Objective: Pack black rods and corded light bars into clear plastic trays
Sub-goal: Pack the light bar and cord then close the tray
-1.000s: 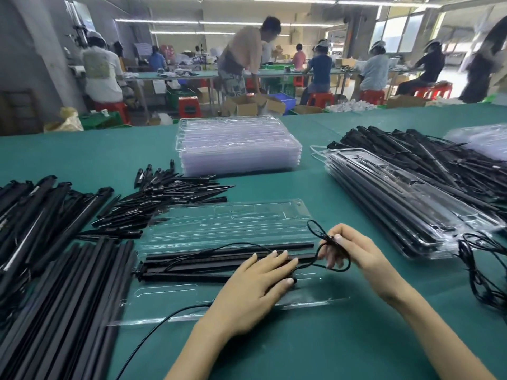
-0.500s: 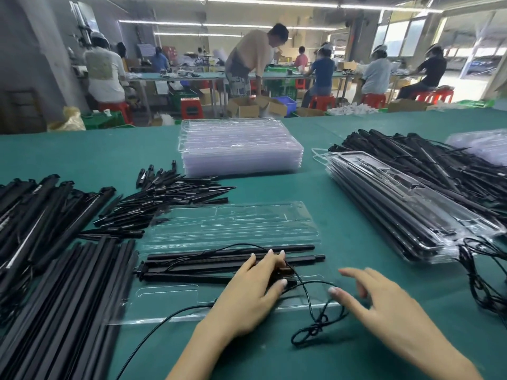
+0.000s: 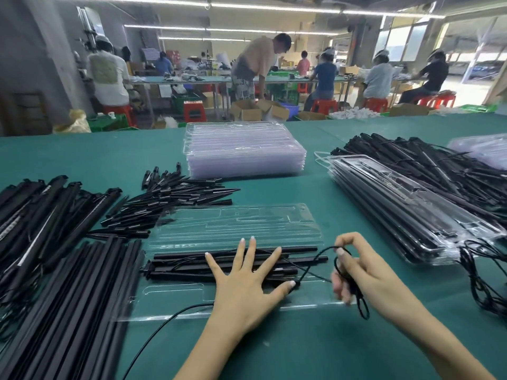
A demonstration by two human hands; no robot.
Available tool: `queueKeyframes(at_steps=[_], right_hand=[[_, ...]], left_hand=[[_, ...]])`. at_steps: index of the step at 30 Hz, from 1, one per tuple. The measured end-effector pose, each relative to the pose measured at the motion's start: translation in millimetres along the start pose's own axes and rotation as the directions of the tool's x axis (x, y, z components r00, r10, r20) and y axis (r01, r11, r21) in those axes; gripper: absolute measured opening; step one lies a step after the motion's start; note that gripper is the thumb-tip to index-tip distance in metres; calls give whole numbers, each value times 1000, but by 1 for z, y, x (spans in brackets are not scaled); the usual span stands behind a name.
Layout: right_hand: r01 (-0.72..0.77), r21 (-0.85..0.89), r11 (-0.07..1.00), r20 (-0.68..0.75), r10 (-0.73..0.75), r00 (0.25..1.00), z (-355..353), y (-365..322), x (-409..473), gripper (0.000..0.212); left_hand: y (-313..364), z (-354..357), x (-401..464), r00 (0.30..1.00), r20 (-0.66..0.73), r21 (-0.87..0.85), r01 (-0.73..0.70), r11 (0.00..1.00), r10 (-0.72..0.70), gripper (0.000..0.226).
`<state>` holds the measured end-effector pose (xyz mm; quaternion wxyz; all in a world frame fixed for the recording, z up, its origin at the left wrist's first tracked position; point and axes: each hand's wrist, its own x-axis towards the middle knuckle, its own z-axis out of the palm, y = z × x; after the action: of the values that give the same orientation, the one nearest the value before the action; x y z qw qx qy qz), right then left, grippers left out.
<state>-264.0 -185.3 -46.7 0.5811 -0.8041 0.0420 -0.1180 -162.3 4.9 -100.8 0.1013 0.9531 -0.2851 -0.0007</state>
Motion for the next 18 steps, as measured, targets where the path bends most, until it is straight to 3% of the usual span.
queueKeyframes(at_steps=[2, 4, 6, 8, 10, 12, 14, 16, 18], right_hand=[[226, -269, 936, -11, -238, 971, -6, 4, 8, 16], [439, -527, 728, 96, -462, 882, -13, 2, 15, 14], [553, -609, 569, 257, -518, 816, -23, 3, 20, 14], [629, -687, 364, 407, -525, 748, -32, 6, 23, 36], [644, -754, 127, 512, -500, 699, -39, 12, 26, 44], [623, -782, -5, 543, -495, 678, -42, 18, 25, 35], [591, -803, -71, 529, -540, 654, -44, 25, 24, 32], [550, -826, -125, 507, -590, 628, -43, 32, 20, 34], [510, -847, -147, 479, -628, 614, -38, 35, 18, 36]], left_hand=[[0, -1, -1, 1000, 13, 15, 11, 1000, -11, 75], [0, -2, -1, 1000, 17, 24, 12, 1000, -12, 81], [0, -1, -2, 1000, 22, 32, 10, 999, -11, 83], [0, -1, -1, 1000, 27, 35, 4, 999, -5, 83], [0, -2, 0, 999, 36, 31, -7, 1000, 6, 82], [1, -5, 0, 999, 18, 29, -42, 999, 42, 81], [7, -9, 2, 986, -87, -7, -141, 990, 140, 79], [20, -16, 5, 948, -177, -184, -295, 938, 264, 80], [38, -23, 9, 919, -151, -350, -395, 849, 365, 93]])
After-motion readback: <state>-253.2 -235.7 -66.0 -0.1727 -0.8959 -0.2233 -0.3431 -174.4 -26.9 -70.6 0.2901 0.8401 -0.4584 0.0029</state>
